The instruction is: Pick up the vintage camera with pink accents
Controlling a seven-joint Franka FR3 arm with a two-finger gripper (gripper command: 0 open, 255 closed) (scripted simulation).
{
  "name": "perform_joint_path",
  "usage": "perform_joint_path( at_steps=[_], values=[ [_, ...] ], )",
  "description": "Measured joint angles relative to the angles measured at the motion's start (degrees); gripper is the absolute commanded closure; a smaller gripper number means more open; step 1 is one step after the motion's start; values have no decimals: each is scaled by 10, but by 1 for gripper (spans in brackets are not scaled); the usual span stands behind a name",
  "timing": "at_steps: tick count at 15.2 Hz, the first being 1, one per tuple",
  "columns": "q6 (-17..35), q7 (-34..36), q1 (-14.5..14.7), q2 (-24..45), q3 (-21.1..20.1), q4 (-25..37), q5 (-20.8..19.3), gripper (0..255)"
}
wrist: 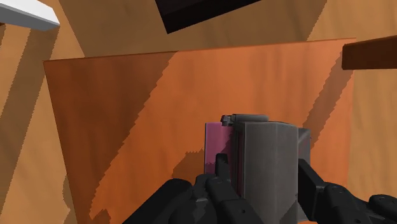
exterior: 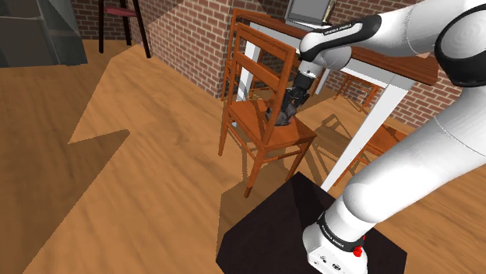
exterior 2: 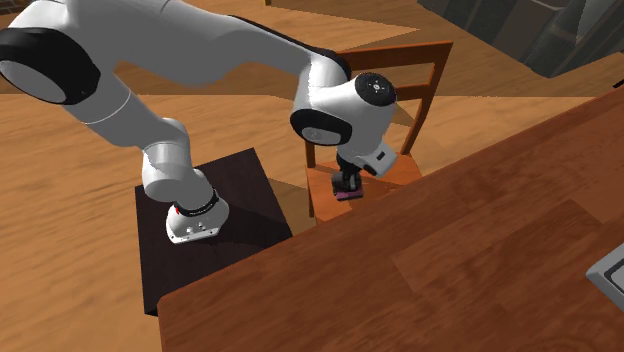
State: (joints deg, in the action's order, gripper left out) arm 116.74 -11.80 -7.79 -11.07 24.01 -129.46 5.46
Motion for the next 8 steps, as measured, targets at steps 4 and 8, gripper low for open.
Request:
perform_joint_path(
  at_steps=[4,8],
  values=[
    [-31,7,-1,-11,-2,21,-6,255],
    [-59,15,-1,-22,-5,40,-11,255]
  ],
)
